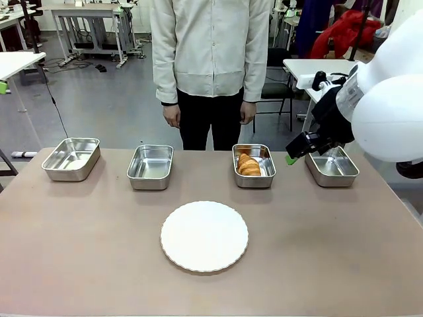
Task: Place the bread in the container.
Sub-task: Place the Butter Roll into the Airtight Container indicated by the human.
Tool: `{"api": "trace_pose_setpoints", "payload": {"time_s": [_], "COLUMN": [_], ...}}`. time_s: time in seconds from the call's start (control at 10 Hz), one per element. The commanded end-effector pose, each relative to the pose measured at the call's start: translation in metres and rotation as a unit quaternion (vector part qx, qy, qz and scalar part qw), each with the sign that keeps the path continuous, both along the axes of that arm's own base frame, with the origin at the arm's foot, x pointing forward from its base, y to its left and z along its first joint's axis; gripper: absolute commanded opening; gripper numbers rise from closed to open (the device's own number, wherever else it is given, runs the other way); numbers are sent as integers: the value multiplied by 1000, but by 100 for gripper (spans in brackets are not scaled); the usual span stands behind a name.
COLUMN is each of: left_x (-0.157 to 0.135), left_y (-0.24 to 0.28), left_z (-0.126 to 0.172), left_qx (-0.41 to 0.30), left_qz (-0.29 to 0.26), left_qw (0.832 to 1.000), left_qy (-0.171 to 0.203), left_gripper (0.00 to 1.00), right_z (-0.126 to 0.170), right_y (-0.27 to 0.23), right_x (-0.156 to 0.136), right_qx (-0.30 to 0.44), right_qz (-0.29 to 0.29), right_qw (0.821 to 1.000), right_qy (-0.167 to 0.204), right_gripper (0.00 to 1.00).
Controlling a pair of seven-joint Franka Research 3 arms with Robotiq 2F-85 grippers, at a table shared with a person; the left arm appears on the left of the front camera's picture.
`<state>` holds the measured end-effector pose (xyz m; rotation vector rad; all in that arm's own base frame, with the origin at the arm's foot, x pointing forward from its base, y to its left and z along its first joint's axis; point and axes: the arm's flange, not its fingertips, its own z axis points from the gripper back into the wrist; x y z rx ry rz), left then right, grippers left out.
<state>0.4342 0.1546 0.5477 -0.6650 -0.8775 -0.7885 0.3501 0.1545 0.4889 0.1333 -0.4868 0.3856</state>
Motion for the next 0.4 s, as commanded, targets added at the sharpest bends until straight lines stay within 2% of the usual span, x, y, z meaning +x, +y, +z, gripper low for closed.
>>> {"api": "trace_pose_setpoints", "payload": {"time_s": [0.0, 0.3], "left_x": [-1, -1], "left_y": [1, 1], "left_z": [0, 0], "left_qx": [-3, -3], "left_qz": [-6, -6], "left_qw": [1000, 1000], "left_qy": [-7, -7], "left_gripper": [100, 100], "right_z": [0, 0], "right_y": [1, 1], "right_x": [2, 2], "right_qx": [5, 5], "right_qz": [-1, -1], "right_qw": [1000, 1000], "right_qy": [-5, -5], "right_gripper": [100, 100]}}
